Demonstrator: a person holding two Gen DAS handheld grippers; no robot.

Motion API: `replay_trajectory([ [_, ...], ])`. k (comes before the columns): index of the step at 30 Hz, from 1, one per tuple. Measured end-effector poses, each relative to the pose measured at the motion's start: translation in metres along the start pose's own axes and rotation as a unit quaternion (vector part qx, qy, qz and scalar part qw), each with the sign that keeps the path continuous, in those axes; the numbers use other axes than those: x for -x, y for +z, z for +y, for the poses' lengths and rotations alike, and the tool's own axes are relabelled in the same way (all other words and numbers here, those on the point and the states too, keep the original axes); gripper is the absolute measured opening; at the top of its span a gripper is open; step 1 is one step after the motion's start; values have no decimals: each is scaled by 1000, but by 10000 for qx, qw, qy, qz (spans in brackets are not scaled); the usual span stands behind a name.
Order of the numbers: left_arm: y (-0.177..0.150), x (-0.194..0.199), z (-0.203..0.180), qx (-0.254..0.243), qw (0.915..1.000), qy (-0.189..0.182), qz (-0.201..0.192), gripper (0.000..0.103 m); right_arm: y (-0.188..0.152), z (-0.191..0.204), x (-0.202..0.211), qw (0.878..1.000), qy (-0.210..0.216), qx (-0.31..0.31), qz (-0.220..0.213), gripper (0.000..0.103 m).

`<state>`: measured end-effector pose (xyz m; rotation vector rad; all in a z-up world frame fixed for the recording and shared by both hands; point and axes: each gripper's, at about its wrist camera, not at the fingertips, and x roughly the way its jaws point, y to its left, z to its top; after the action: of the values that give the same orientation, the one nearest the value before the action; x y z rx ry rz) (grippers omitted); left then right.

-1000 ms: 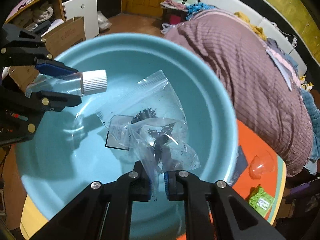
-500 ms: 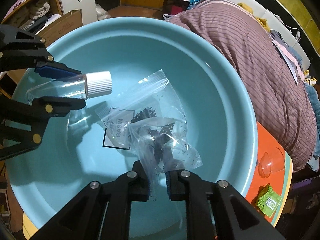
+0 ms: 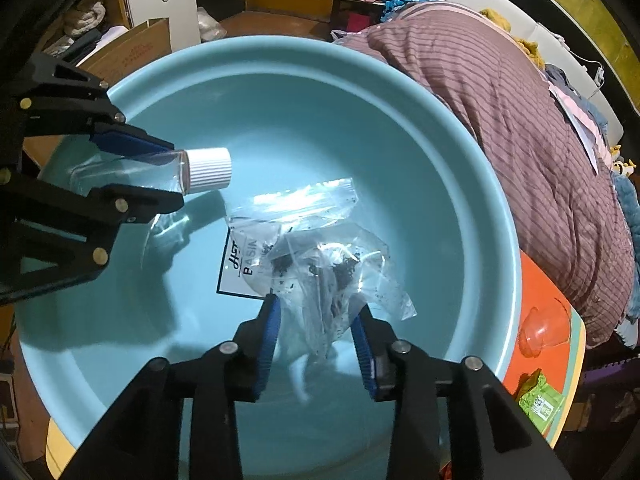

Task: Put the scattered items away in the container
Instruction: 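Open the right gripper over the basin while the left gripper releases the bottle into it, then withdraw both tools from the basin and move the right tool to the chip bag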

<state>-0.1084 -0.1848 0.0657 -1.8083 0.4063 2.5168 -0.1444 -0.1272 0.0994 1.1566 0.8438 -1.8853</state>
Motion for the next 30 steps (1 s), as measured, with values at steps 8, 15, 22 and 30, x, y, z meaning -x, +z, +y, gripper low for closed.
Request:
replay_trajectory([
  [8, 1, 5, 0, 14, 10000, 25, -52, 51, -1, -4, 12, 9997, -196, -59, -118, 59],
  [15, 3, 12, -5, -37, 9999, 72, -136, 75, -5, -15, 25, 9991, -208, -295, -213, 72],
  [22, 5, 22, -9, -111, 9997, 117, -183, 86, -10, -18, 48, 9982, -141, -418, -411, 86],
  [30, 15, 33, -20, -227, 9991, 211, -297, 88, -24, -34, 78, 9961, -301, -577, -587, 90],
])
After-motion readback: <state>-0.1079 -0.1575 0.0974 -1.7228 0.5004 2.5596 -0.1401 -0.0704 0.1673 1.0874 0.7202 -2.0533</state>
